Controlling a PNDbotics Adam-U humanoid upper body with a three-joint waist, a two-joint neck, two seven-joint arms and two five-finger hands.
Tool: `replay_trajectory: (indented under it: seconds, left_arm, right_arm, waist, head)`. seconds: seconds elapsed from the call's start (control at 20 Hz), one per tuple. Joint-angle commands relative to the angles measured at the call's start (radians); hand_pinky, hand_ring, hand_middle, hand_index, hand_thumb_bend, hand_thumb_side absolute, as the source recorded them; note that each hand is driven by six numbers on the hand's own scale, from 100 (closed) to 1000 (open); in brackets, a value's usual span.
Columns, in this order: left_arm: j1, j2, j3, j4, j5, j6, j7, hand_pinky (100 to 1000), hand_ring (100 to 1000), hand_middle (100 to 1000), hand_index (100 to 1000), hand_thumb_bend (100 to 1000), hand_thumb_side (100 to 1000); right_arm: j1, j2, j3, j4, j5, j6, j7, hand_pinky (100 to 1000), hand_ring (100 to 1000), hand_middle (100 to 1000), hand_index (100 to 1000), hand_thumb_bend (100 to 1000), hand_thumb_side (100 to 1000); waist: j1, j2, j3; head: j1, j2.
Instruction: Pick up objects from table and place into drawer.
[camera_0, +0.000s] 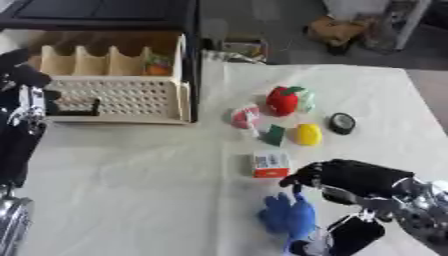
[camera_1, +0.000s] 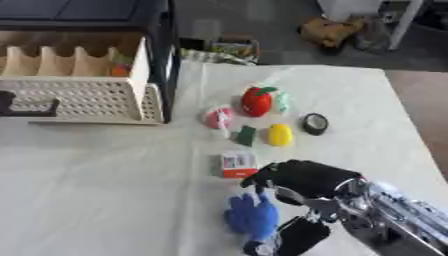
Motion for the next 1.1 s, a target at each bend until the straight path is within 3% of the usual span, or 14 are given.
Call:
replay_trajectory:
  seconds: [0.05,0.75,1.1]
  left_arm:
    - [-0.006,0.002,0.001,-0.014,0.002,-0.001,-0.003,599,357,509,767,100,418]
    - [-0.013,-0.009,0.000,-0.014,0.004,-0.004,-0.006,601,360,509,766,100,411]
    - [-0.011,-0.013,-0.002,-0.014,0.006,-0.003,-0.010,601,360,511,765,100,409]
  right_arm:
    - [-0.016,-0.005,-0.006,0.007,0.012,0.011,-0.003,885,847,726,933,488,585]
    - [-0.006,0.025,0.011,0.136,0.053,-0.020,-0.032,883,847,716,907,537,532]
    - [-0.007,0.036,0.010,0.157,0.062,-0.019,-0.052,860,809,636,807,518,523]
  waist:
    - [0.003,-0.012,0.003]
    - [0.008,0.009,0.016]
    - [0.007,0.008,0.017]
  head:
    - [-0.006,-0.010]
    - [-0.016,-0.023]
    - [-0.019,-0.030]
